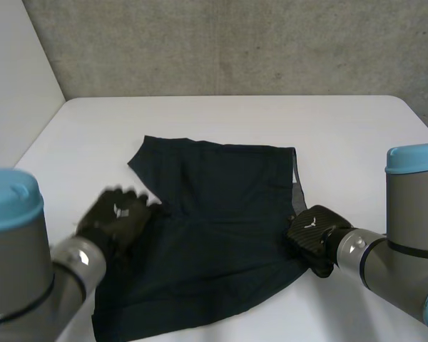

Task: Fold the shorts.

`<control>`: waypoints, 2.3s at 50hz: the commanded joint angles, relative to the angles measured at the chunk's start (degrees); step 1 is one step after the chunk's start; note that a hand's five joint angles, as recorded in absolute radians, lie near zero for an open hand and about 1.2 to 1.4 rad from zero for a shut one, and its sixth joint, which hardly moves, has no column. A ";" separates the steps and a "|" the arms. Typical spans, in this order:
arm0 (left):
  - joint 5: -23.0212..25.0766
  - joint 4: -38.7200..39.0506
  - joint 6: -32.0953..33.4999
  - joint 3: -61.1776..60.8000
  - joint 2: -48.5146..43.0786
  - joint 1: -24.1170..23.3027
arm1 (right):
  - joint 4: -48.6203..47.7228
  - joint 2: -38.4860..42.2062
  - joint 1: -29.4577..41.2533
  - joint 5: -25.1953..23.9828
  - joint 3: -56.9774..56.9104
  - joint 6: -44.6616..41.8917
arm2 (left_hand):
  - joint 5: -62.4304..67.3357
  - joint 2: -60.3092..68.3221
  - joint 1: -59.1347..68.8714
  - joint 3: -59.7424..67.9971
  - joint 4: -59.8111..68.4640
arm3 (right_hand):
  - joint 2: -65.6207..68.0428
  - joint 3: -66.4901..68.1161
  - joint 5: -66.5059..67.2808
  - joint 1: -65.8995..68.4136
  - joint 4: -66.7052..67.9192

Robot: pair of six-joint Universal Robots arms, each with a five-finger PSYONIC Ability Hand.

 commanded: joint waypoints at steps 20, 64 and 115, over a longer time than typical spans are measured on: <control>16.62 6.35 14.44 48.79 -44.87 5.69 | -6.12 1.55 0.48 -0.11 2.31 0.54 | 5.62 4.89 4.90 4.70 5.15 | 12.60 12.48 14.65 24.61 11.56; -5.97 3.70 2.41 32.98 -33.19 9.12 | -6.91 2.78 0.40 0.24 2.75 0.19 | 46.36 45.62 45.64 45.43 45.89 | 12.60 12.48 14.65 24.61 11.56; -5.96 -2.72 -18.96 -12.90 2.76 -2.22 | -8.40 4.01 -3.03 -4.68 -1.47 32.88 | 5.29 4.55 4.57 4.36 4.82 | 12.60 12.48 14.65 24.61 11.56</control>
